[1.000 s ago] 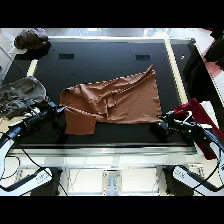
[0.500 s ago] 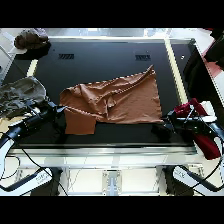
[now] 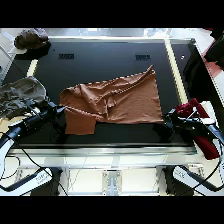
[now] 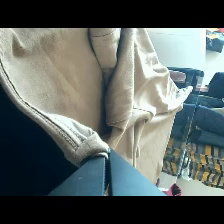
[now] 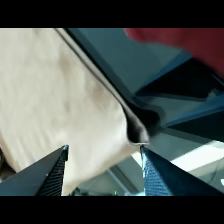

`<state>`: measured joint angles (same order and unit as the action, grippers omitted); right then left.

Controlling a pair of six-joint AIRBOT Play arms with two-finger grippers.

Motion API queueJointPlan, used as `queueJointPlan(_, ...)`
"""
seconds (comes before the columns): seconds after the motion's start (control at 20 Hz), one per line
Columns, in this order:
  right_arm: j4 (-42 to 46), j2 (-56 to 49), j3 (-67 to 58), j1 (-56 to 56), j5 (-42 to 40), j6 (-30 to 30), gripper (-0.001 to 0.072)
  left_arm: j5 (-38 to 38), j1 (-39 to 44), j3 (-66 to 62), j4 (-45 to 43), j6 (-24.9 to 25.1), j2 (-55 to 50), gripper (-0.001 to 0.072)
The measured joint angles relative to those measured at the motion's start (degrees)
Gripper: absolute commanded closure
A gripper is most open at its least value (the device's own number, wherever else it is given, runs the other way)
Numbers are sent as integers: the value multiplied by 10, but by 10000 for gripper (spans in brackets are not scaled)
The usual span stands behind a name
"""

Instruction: Fold the shirts.

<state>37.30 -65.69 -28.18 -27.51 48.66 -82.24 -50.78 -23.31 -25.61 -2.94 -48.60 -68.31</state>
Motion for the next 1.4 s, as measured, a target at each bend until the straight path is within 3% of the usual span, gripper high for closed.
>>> queueJointPlan(0.65,2,-12,-31,0,37,9,191,0,0,0,0,0,0,698)
queueJointPlan(0.9,105,8,-108,0,95,-6,192,0,0,0,0,0,0,698)
queueJointPlan(1.05,160,11,-85,0,107,-37,227,0,0,0,0,0,0,698)
queueJointPlan(1.15,138,9,-43,0,99,-37,228,0,0,0,0,0,0,698)
queueJointPlan(1.4,-23,-29,26,0,68,53,228,0,0,0,0,0,0,698)
